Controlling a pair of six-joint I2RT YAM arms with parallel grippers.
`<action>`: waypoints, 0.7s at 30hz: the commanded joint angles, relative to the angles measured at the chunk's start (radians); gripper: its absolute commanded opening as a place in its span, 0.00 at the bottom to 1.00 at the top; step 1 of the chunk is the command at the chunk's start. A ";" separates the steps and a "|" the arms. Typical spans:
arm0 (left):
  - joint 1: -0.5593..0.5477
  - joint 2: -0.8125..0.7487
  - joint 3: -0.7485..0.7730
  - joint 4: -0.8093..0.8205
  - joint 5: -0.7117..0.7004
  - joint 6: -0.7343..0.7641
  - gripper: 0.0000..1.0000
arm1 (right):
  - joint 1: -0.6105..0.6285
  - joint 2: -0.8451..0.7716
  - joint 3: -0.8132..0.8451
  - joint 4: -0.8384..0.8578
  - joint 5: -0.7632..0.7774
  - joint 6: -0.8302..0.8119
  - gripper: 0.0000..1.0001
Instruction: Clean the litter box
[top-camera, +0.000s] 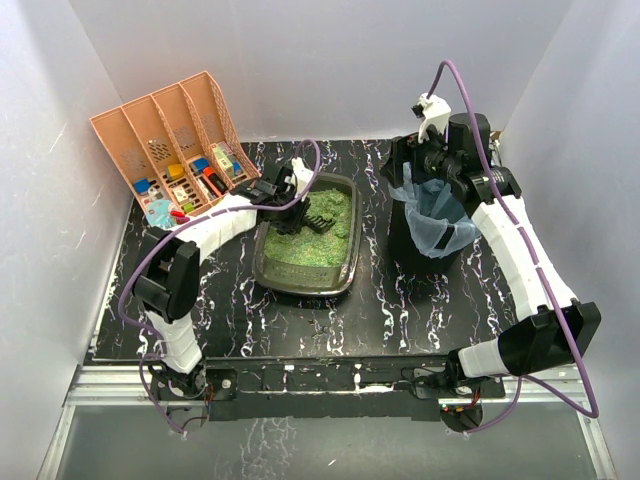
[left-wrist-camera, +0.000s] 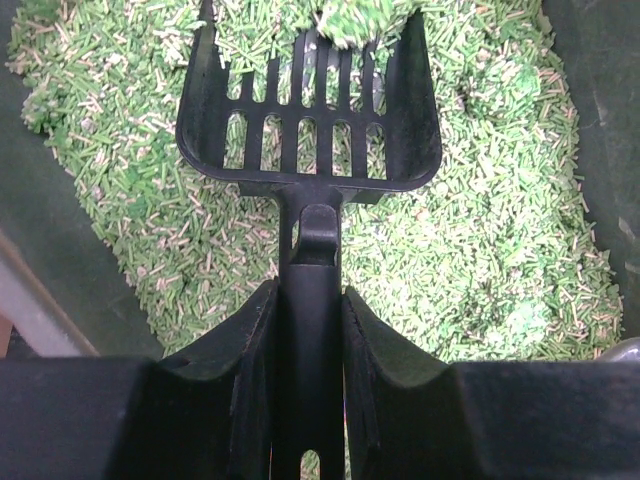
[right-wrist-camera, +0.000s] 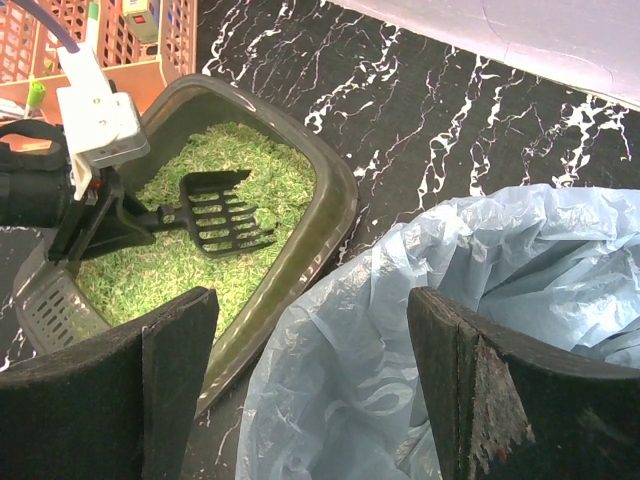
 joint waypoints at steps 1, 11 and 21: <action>-0.006 -0.023 -0.029 0.176 0.078 -0.006 0.00 | -0.009 -0.025 -0.003 0.070 -0.028 0.010 0.83; -0.006 -0.131 -0.227 0.407 0.121 0.065 0.00 | -0.015 -0.029 -0.019 0.076 -0.042 0.013 0.83; 0.012 -0.237 -0.362 0.467 0.131 0.118 0.00 | -0.018 -0.007 -0.018 0.075 -0.058 0.016 0.83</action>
